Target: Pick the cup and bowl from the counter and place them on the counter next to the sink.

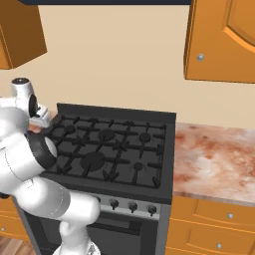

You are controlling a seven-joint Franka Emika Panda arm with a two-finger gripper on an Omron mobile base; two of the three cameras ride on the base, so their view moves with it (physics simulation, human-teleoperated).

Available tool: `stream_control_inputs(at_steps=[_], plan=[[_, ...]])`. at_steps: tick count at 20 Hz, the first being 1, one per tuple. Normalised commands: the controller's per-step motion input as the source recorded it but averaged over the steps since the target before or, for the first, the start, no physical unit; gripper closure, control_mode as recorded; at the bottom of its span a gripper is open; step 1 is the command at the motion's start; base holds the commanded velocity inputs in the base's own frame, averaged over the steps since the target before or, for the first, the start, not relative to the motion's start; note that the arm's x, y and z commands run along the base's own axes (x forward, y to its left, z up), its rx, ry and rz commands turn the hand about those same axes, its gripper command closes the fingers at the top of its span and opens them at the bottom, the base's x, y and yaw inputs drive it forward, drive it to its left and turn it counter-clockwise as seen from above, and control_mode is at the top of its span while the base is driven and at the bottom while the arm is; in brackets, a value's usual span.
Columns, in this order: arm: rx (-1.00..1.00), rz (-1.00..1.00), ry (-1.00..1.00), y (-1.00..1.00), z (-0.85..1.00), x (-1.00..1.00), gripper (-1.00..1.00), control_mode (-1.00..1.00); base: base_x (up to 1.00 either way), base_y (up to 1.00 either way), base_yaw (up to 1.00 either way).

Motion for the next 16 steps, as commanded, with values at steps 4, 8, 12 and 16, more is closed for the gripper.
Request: stream_control_inputs(at_steps=[4, 8, 12, 16], plan=[[0.01, -0.06, -0.17, 0.54, -0.26, 0.0, -1.0, -1.0, 0.0, 0.0, 0.0], [0.0, -0.05, -0.07, 0.4, 0.02, 0.06, -1.0, -1.0, 0.0, 0.0, 0.0], [0.02, -0.03, 0.0, 0.28, 0.05, 0.03, -1.0, -1.0, 0.0, 0.0, 0.0], [0.06, 0.0, 0.11, 0.33, 0.0, 0.1, -1.0, -1.0, 0.0, 0.0, 0.0]])
